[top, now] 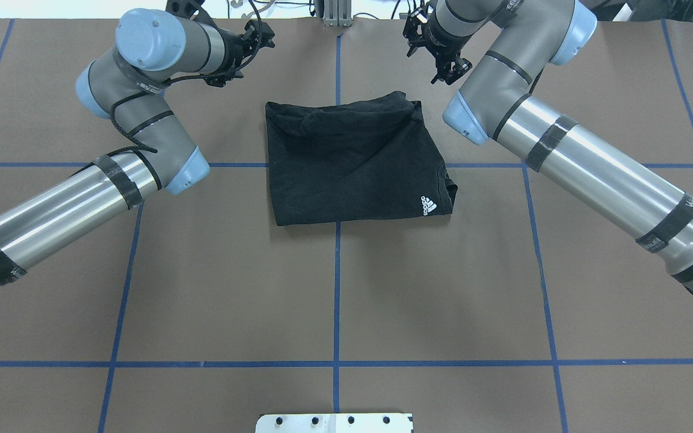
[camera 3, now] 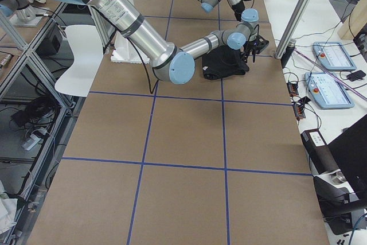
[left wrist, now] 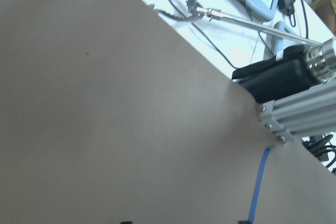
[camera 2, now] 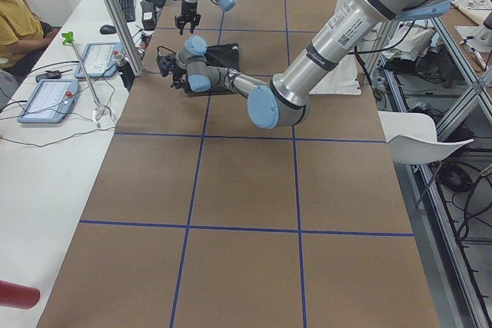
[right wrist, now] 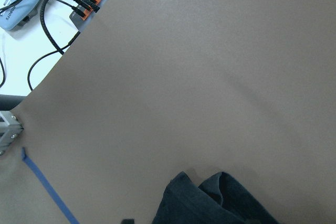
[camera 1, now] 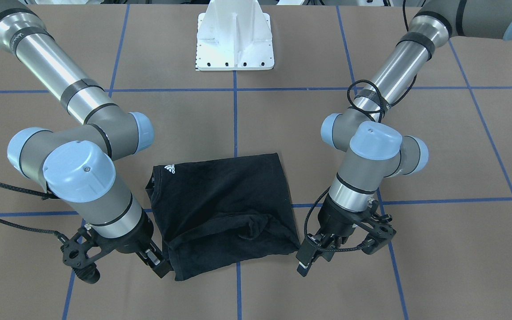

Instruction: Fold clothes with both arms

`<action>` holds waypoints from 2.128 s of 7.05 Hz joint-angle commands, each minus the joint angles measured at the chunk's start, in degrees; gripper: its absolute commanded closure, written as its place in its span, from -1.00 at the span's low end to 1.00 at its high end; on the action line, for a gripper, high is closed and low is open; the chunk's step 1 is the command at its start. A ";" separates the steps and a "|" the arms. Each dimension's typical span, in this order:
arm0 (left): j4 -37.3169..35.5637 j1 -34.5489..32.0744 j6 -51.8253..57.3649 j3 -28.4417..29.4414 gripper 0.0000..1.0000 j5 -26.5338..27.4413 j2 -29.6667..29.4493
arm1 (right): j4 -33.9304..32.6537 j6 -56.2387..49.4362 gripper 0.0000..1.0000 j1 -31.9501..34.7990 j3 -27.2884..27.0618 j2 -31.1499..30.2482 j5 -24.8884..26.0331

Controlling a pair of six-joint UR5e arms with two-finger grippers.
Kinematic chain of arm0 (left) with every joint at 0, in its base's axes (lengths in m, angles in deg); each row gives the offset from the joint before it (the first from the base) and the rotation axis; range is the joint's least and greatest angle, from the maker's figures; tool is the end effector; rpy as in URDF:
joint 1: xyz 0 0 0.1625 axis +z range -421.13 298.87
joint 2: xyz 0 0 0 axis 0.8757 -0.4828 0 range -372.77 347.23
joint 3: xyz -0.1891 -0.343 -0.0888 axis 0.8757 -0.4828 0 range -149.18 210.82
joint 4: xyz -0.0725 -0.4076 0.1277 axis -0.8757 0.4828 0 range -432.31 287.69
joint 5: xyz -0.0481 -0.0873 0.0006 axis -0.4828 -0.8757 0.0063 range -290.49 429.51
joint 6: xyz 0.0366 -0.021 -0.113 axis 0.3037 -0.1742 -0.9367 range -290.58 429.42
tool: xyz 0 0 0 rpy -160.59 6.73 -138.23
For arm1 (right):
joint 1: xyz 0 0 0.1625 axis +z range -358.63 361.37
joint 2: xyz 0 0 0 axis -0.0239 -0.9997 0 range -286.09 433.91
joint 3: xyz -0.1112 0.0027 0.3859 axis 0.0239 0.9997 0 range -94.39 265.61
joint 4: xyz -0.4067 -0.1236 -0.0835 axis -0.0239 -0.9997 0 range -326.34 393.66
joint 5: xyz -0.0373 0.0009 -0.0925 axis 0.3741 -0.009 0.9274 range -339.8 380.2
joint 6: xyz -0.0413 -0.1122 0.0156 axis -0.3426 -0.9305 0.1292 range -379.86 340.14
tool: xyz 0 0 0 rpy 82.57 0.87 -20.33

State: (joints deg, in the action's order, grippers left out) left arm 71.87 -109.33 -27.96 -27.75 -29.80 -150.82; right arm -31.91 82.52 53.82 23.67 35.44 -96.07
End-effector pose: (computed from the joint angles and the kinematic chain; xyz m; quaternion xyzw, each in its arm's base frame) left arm 0.4743 -0.7012 0.2581 0.1394 0.5642 -0.3372 0.7407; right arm -0.4483 -0.7143 0.2469 -0.0598 -0.4425 0.3992 0.8008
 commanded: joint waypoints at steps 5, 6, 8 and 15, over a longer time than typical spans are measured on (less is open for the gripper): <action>-4.61 -1.01 0.35 -17.87 -0.98 -11.50 8.04 | -4.56 0.10 -1.00 -7.68 -11.00 -3.19 3.13; -4.61 -2.76 1.74 -20.33 -0.98 -13.61 10.93 | -4.65 0.19 -1.00 -9.88 -11.53 -2.92 6.20; -4.70 -3.91 6.32 -26.58 -0.89 -15.39 17.88 | -4.74 0.45 0.04 -13.15 -12.58 -2.48 10.09; -4.61 -5.59 7.38 -26.16 -0.90 -17.85 19.31 | -8.70 -4.29 1.00 -15.63 -7.36 3.99 15.73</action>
State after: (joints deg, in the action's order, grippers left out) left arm 67.26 -114.95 -20.58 -53.92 -47.67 -131.57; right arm -40.71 78.72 37.24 12.72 36.69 -80.52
